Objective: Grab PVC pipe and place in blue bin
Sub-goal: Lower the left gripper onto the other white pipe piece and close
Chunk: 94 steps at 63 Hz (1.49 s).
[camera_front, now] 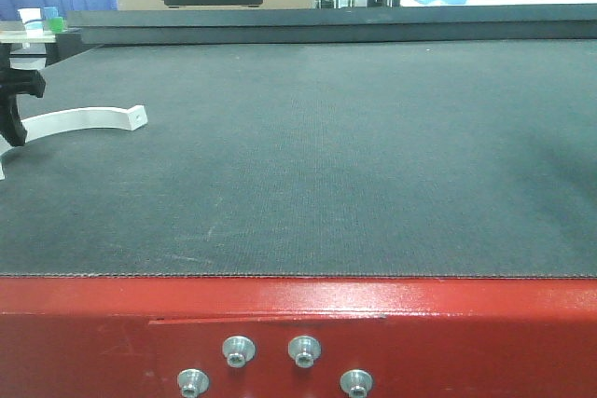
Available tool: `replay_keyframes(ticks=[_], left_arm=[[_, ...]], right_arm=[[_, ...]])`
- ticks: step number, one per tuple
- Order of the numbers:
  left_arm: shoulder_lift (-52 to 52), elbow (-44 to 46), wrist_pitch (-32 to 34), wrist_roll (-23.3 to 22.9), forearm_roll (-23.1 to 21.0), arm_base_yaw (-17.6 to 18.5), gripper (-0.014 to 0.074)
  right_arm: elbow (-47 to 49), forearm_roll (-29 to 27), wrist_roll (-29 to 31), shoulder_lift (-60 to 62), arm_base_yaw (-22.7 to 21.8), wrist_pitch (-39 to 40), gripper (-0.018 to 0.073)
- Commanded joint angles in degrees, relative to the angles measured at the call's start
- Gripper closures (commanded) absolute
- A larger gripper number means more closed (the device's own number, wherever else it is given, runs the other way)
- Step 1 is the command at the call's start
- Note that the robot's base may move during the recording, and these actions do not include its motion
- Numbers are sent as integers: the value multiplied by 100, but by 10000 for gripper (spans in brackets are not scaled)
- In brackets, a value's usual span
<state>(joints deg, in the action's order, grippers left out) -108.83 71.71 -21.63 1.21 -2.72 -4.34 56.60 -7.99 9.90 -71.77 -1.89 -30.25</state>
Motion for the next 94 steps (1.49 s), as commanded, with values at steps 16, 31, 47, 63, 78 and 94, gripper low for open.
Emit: replay_keyframes(ticks=[16,31,47,63,78,94], left_arm=[[-7,34,125,-44,102,-6,340],[-97,34,125,-44,197,-6,340],[-314,34,96,-44,185,-6,346],[-357,34,113,-44,185,5,699],[-357,37,-17,-44,185,5,707],[54,37,-108,-44,185,5,707]], right_arm=[[-4,16,30,62,-11,154,728],[-4,16,30,62,-11,154,728],[-4,16,30,62,-11,154,728],[-4,16,30,62,-11,194,728],[-4,-9,30,102,-11,193,728],[-4,-9,30,605,-11,367,728]])
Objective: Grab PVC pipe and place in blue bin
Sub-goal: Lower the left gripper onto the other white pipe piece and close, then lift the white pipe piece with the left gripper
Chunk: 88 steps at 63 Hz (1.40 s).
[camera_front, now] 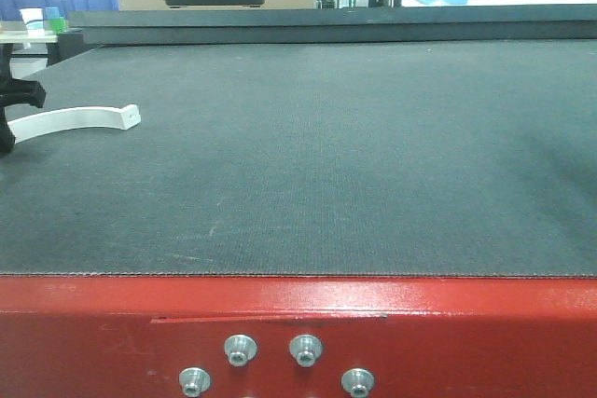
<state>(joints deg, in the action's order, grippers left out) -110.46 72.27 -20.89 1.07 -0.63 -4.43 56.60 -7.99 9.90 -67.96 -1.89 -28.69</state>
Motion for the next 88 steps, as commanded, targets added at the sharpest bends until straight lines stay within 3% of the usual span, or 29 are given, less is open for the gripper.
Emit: replay_keyframes(ticks=[1,37,64,88], left_arm=[[261,-19,-182,-31,-24,14,707],[2762,-243,-214,-31,-13,14,707],[5245,-2145,589,-31,-13,14,707],[7306,-3710,563,-31,-3,3,707]], right_arm=[[-4,-9,30,256,-11,211,728],[-14,-72,8,1580,-11,-7,728],[-810,-72,-51,2850,-11,356,728],[-1428,-72,-51,3534,-11,332,728]])
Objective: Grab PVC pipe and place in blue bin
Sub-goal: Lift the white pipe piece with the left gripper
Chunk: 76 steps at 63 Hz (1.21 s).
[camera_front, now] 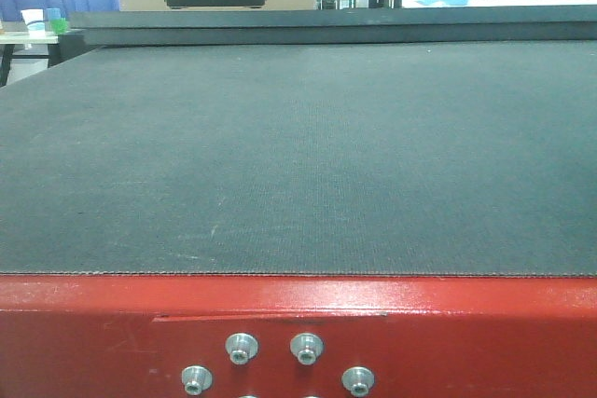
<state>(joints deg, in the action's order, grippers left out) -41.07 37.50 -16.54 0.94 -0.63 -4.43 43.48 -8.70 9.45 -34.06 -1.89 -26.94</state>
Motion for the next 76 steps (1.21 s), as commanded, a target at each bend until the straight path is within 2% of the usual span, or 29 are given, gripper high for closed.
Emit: replay_keyframes(ticks=[1,10,24,38,47,76], left_arm=[[446,-287,128,-18,-3,3,707],[1258,-716,128,-18,-3,3,707],[1978,-811,5,-18,-3,3,707],[2004,-811,-355,-18,-3,3,707],[2004,-811,-353,-18,-3,3,707],[2004,-811,-374,-18,-3,3,707]], right_arm=[[-134,-2,-6,178,-11,157,728],[-330,-2,-6,437,-11,168,728],[-646,-2,-6,781,-11,413,728],[-646,-2,-6,813,-11,482,728],[-655,-2,-6,813,-11,378,728],[-655,-2,-6,813,-11,749,728]])
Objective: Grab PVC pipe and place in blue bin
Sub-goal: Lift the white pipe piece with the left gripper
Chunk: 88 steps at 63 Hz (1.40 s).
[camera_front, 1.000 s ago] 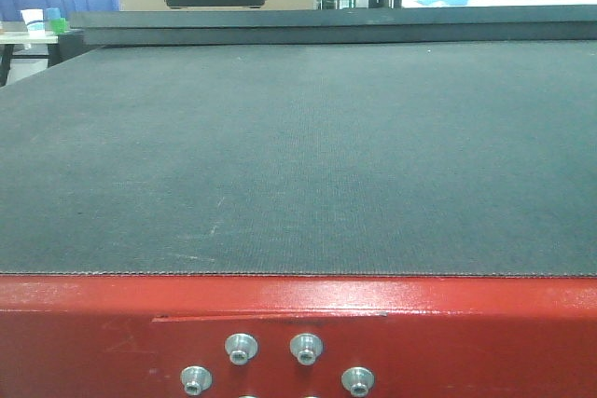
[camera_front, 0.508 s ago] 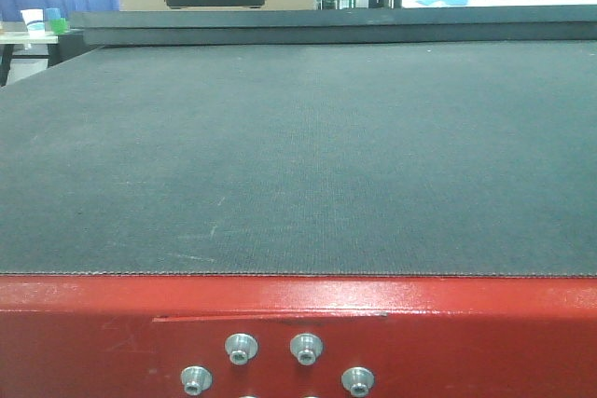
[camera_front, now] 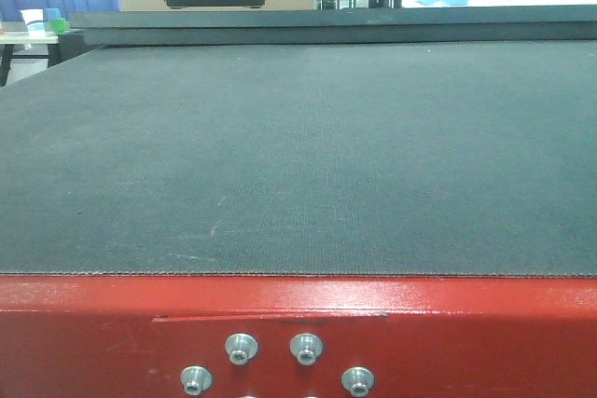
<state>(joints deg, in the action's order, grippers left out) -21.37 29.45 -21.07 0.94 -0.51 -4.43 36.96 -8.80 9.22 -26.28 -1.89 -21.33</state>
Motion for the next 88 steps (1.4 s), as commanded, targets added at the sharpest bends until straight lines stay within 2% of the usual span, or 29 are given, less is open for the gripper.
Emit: replay_keyframes(ticks=[1,88], left_arm=[[34,-6,79,-18,-15,3,707],[34,-6,93,-18,-15,3,707]], right_arm=[[-2,8,17,35,-11,188,728],[-2,8,17,35,-11,201,728]])
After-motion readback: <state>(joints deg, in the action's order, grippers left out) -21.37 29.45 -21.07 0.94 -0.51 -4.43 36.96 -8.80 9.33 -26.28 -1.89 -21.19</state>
